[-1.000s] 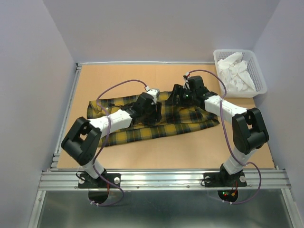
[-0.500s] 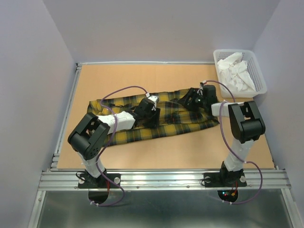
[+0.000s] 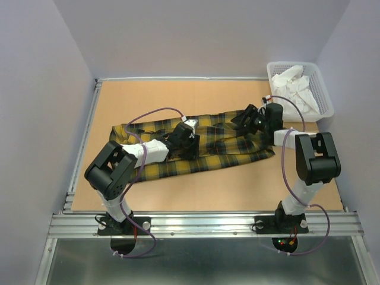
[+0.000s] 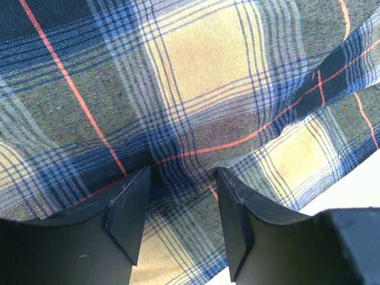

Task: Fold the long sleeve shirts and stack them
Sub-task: Fold the shirt

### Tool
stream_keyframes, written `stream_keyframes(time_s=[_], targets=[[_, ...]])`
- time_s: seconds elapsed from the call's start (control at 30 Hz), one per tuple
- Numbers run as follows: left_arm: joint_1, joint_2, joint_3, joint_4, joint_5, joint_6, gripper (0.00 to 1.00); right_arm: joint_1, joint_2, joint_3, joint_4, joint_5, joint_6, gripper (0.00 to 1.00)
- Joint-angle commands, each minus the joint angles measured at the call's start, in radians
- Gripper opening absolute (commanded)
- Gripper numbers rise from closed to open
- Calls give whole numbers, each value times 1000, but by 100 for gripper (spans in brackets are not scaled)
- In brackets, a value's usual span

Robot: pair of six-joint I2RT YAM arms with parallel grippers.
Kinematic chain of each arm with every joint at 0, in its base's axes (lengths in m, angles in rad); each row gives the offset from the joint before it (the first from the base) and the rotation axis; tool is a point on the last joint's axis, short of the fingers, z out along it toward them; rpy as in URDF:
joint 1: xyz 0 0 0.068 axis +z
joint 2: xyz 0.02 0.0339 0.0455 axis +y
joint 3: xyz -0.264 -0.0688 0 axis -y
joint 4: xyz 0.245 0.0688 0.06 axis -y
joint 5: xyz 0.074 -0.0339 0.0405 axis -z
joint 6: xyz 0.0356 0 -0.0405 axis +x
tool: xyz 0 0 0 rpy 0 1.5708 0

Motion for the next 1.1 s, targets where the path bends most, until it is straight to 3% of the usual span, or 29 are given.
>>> stream_keyframes(time_s=[0.0, 0.3, 0.6, 0.77, 1.07], targets=[[-5, 0, -44, -128, 19, -10, 60, 87, -138, 6, 29, -22, 18, 74], [-5, -26, -67, -119, 16, -33, 60, 331, -116, -69, 231, 65, 255, 77], [1, -28, -92, -113, 0, -82, 60, 394, 63, -144, 391, 165, 400, 77], [24, -29, -136, -113, 10, -103, 60, 344, 109, -190, 393, 204, 374, 78], [77, -66, -202, -116, 27, -129, 59, 59, 147, -215, 391, 147, 270, 78]])
